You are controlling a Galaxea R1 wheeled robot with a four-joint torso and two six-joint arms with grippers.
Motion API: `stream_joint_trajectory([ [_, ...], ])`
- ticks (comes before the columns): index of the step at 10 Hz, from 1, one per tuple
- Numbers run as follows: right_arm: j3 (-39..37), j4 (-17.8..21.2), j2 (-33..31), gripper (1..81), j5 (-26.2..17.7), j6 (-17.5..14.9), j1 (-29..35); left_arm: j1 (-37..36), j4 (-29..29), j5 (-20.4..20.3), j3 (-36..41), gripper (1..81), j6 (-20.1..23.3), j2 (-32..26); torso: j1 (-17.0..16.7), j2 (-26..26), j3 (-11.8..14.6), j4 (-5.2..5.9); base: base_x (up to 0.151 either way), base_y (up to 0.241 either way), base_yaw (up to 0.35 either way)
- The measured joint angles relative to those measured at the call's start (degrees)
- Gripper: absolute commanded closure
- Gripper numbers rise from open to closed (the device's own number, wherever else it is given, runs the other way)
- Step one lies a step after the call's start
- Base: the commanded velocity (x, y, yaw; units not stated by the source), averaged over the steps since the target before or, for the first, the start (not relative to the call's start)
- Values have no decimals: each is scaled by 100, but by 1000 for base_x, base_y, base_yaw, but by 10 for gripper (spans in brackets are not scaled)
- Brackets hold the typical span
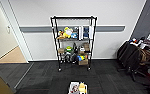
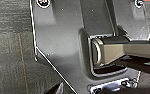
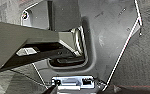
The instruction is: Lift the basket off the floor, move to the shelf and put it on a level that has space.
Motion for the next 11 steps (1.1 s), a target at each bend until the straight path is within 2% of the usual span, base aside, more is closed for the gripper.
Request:
stream_joint_trajectory([
  [6,-40,16,13,10,18,27,41,-23,0,-6,-17,10,41,24,5,2,-2,0,143,0,0],
  [11,-49,13,16,10,-2,27,35,2,0,9,-26,10,41,57,-2,2,-2,0,144,-68,0],
])
